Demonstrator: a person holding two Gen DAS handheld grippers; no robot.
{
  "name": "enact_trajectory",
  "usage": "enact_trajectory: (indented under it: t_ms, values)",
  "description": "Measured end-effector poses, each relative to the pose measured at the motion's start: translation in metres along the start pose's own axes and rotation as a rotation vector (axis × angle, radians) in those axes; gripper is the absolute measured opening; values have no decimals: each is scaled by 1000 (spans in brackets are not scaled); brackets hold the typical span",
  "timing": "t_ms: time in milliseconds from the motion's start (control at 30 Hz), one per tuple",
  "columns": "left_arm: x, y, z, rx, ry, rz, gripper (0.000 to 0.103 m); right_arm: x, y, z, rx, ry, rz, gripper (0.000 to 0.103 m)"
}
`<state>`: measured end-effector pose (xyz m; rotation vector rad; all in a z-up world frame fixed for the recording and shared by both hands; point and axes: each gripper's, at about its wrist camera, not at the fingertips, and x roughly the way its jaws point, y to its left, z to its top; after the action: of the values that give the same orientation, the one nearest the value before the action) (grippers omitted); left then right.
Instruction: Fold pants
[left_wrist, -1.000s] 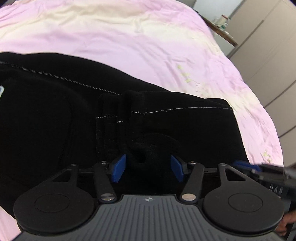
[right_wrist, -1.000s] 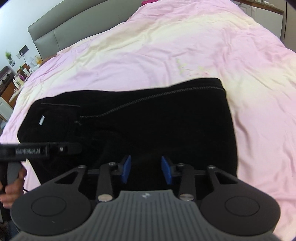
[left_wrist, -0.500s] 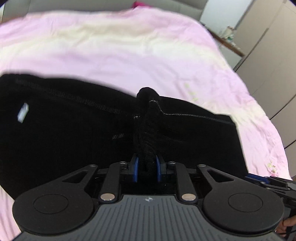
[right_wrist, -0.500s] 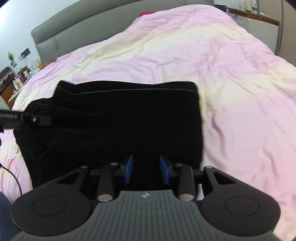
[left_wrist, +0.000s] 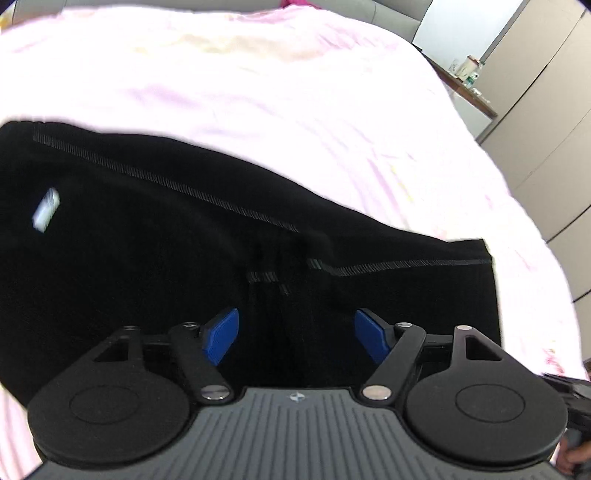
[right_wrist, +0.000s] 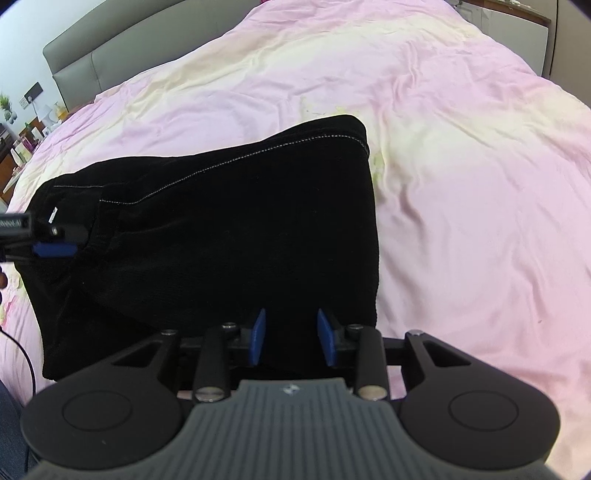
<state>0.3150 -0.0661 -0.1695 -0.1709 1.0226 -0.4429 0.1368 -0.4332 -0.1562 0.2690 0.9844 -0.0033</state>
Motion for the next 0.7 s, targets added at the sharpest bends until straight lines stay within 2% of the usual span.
enact_trajectory:
  t_ms: [100, 233, 267, 300, 333, 400, 467, 600, 667, 700]
  values:
    - [21, 4, 14, 3, 26, 15, 84, -4, 4, -3, -11, -6, -2, 30]
    - [42, -3, 20, 69, 20, 39, 84, -6, 5, -4, -14, -4, 0, 30]
    - [47, -5, 21, 85, 24, 47, 82, -6, 4, -3, -15, -2, 1, 31]
    - [51, -7, 22, 93, 35, 50, 71, -4, 4, -4, -18, 0, 5, 33]
    - [50, -7, 25, 88, 36, 72, 68, -3, 5, -3, -24, 5, 8, 35]
    - [45, -14, 25, 107, 0, 84, 50, 0, 7, -4, -42, 13, 7, 35]
    - [30, -23, 28, 151, -39, 61, 39, 1, 8, -4, -48, 21, 6, 36]
    - [9, -59, 39, 282, -121, 38, 37, 1, 12, -1, -51, 33, 19, 39]
    - [17, -68, 49, 310, -107, 50, 37, 5, 16, 0, -47, 40, 42, 39]
    - [29, -68, 53, 305, -58, 71, 37, 8, 18, 1, -45, 42, 44, 39]
